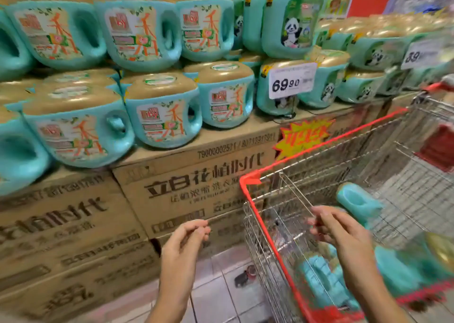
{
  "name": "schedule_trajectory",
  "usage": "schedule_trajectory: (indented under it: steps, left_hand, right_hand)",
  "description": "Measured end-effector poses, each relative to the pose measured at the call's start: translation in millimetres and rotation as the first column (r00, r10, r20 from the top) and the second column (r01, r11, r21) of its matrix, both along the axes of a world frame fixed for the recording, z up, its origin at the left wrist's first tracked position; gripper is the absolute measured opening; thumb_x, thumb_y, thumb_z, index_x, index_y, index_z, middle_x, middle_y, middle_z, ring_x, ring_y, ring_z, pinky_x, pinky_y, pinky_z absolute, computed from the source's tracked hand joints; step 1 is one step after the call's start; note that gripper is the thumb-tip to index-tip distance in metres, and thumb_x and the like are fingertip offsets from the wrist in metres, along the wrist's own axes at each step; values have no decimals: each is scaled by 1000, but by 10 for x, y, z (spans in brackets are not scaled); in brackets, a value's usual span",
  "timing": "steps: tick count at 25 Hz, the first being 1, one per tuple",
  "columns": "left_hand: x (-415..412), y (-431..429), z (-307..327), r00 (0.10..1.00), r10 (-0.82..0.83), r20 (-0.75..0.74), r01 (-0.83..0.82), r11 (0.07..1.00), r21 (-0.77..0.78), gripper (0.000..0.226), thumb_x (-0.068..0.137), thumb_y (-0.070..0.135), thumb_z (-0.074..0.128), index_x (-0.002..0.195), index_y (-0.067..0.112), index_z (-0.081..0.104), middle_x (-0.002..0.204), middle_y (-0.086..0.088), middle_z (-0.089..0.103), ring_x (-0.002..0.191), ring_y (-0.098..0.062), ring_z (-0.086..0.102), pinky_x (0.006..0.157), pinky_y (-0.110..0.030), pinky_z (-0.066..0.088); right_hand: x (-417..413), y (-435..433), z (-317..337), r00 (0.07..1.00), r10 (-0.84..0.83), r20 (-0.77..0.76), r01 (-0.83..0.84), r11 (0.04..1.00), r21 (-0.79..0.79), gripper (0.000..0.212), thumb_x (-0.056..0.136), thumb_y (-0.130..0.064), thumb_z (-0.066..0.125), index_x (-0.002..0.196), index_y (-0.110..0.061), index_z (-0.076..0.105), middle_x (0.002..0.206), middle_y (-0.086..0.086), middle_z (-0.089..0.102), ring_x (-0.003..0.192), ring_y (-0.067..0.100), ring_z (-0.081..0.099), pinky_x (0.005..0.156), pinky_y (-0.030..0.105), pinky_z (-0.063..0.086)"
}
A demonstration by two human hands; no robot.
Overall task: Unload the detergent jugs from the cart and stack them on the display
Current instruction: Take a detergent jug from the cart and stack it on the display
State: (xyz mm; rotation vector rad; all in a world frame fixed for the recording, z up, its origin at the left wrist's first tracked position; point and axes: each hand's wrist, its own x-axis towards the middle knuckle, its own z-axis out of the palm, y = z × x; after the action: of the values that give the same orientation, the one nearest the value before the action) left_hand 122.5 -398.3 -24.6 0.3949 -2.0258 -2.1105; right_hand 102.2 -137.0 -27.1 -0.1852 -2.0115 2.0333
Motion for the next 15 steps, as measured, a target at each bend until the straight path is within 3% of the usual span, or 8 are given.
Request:
schedule_trajectory:
  steps: [4, 8, 13, 15]
  left_hand:
    - [669, 925, -466, 978, -84, 191, 78, 996, 42, 19, 94, 8, 58, 88, 19, 71, 80, 1, 75, 80, -14, 65, 74, -30, 48]
    - [986, 1543, -581, 957, -185, 224, 186, 982, 20, 20, 94, 10, 58, 88, 23, 72, 81, 10, 75, 78, -7, 68, 72, -27, 48]
    - [807, 2053, -508, 940, -270, 208, 264, 963, 56, 28, 92, 3, 58, 82, 23, 74, 84, -1, 75, 67, -3, 69, 54, -11, 49]
    - [586, 2264, -488, 937, -282, 207, 278, 959, 45, 24, 92, 3, 58, 85, 22, 73, 82, 1, 75, 68, -2, 68, 53, -11, 49]
  right_hand:
    - [755, 770, -167, 988, 13, 155, -25, 997, 70, 21, 93, 0, 55, 82, -11, 69, 69, 2, 66, 56, 1, 58, 57, 11, 49]
    - [1176, 1372, -185, 976, -54, 213, 46, 998, 42, 16, 93, 0, 55, 87, -6, 69, 69, 9, 66, 56, 6, 58, 54, 14, 47]
    - [1059, 1836, -145, 968, -74, 241, 52, 994, 95, 19, 93, 1, 55, 85, -10, 68, 68, 6, 65, 55, 6, 58, 53, 15, 46]
    - [859, 2017, -152, 962, -80, 262, 50, 992, 118, 19, 93, 0, 54, 85, -10, 67, 69, 3, 66, 55, 5, 59, 54, 15, 49]
